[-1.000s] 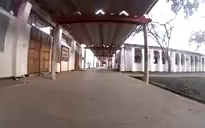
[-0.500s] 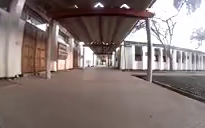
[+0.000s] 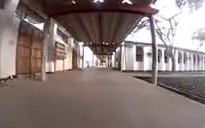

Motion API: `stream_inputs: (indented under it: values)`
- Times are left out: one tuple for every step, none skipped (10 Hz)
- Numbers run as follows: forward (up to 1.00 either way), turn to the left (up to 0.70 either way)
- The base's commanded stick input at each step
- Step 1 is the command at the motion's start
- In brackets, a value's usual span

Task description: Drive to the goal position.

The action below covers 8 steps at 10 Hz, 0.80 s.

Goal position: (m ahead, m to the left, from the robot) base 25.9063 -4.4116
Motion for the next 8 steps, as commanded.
stream_inputs:
  values:
    - [0.70,0.00]
    - [0.70,0.00]
    - [0.70,0.00]
    - [0.70,0.00]
    - [0.70,0.00]
    - [0.70,0.00]
    - [0.70,0.00]
    - [0.70,0.00]
